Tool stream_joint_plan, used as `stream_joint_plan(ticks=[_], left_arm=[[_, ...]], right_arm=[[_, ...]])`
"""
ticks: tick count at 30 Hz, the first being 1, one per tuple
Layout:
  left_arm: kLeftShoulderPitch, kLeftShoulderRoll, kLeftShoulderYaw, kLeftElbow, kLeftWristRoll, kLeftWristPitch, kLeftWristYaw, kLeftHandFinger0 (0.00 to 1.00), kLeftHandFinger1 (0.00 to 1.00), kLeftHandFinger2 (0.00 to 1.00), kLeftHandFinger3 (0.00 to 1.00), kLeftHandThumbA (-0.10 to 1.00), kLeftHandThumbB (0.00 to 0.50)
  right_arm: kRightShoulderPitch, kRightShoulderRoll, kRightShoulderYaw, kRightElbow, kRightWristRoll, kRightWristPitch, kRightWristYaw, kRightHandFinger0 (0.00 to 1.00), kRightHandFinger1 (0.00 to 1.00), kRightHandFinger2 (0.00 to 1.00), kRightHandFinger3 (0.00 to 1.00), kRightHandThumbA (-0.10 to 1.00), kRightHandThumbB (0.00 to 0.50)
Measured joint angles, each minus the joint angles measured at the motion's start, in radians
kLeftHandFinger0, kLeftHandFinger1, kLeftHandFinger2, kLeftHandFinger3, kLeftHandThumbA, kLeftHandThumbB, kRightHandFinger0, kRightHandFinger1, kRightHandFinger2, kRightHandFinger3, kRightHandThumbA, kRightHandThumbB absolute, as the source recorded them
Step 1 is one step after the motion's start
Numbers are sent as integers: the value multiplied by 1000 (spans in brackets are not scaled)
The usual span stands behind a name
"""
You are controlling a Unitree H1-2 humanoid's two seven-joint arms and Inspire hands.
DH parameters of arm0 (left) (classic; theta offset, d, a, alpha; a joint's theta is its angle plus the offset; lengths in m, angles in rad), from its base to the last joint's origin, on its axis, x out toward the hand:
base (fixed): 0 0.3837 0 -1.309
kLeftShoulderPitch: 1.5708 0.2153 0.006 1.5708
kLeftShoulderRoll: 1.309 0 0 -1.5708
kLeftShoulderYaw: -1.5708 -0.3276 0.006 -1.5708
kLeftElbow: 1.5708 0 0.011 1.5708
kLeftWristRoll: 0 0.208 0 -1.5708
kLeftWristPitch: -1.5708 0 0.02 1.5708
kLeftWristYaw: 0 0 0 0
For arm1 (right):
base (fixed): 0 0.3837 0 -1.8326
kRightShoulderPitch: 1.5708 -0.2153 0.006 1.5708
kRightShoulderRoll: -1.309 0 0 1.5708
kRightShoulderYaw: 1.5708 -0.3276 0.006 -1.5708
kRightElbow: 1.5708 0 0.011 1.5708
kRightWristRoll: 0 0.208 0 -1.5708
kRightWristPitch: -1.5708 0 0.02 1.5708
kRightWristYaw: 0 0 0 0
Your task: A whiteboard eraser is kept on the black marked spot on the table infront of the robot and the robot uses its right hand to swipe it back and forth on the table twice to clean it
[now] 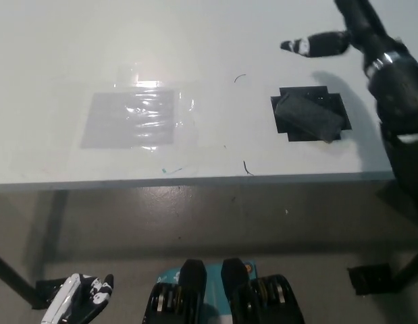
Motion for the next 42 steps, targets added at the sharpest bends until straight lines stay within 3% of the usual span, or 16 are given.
stream_joint_plan(ticks=[7,9,13,18,22,24,30,35,39,42], left_arm=[[1,0,4,0,0,0,0,0,0,0,0,384,269],[2,0,5,0,-1,0,0,0,0,0,0,387,268],[7,1,8,-1,-4,-2,-2,0,0,0,0,387,274],[17,2,15,-4,-9,-16,-7,0,0,0,0,392,276],[21,4,17,-6,-9,-26,-10,0,0,0,0,404,284],[21,4,18,-6,-10,-28,-10,0,0,0,0,403,282],[21,4,19,-7,-10,-32,-10,0,0,0,0,396,281],[21,4,19,-7,-10,-33,-11,0,0,0,0,390,279],[21,4,20,-7,-11,-35,-11,0,0,0,0,378,277],[22,4,21,-7,-11,-35,-12,0,0,0,0,364,274]], right_arm=[[-128,60,76,353,-15,62,13,1000,1000,1000,1000,1000,347],[-156,77,102,456,-19,75,18,1000,1000,1000,1000,1000,332],[-224,111,156,686,-31,106,34,1000,1000,1000,1000,1000,254],[-313,136,220,874,-49,134,84,1000,1000,1000,1000,1000,297],[-362,136,255,924,-59,151,111,1000,1000,1000,1000,1000,309],[-379,136,274,937,-66,161,121,1000,1000,1000,1000,1000,344],[-385,136,298,953,-77,180,124,1000,1000,1000,1000,1000,353],[-385,133,297,953,-77,188,126,1000,1000,1000,1000,1000,317],[-384,132,296,956,-76,187,139,1000,1000,1000,1000,1000,326],[-380,132,281,956,-70,186,144,1000,1000,1000,1000,1000,260]])
